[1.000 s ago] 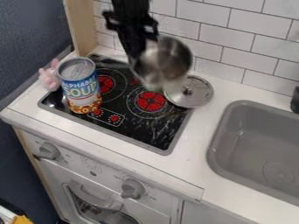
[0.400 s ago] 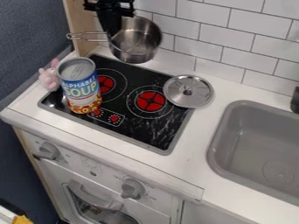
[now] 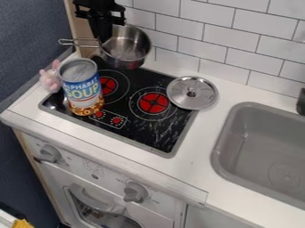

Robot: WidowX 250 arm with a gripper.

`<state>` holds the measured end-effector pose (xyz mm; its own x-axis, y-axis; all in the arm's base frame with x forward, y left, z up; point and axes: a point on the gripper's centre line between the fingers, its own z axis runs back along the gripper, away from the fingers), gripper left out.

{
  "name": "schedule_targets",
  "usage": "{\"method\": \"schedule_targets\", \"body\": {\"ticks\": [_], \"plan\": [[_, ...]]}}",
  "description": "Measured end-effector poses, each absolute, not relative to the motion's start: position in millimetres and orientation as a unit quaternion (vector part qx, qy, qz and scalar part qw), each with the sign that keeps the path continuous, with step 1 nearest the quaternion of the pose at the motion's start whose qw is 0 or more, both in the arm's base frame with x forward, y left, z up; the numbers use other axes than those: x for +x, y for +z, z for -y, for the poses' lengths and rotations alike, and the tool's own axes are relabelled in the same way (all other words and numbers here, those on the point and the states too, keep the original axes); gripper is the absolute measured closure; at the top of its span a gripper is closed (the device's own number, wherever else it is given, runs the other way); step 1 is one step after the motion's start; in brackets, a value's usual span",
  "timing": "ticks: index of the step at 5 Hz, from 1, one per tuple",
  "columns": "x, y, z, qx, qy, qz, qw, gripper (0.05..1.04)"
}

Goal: Put the silver bowl on the left burner

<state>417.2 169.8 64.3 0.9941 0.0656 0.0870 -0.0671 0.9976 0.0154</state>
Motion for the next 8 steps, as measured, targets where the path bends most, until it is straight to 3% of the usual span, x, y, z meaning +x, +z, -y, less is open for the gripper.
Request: {"method": "schedule_targets", "body": {"ticks": [4,7,8], "plan": [[416,31,-190,0.007,0.031,0.018,0.999,1.014],[408,-7,-185,-0.015,0.006,-0.018,1.0,0.992],[407,-10,-184,-0.017,0.008,-0.026,0.999,0.824]]}}
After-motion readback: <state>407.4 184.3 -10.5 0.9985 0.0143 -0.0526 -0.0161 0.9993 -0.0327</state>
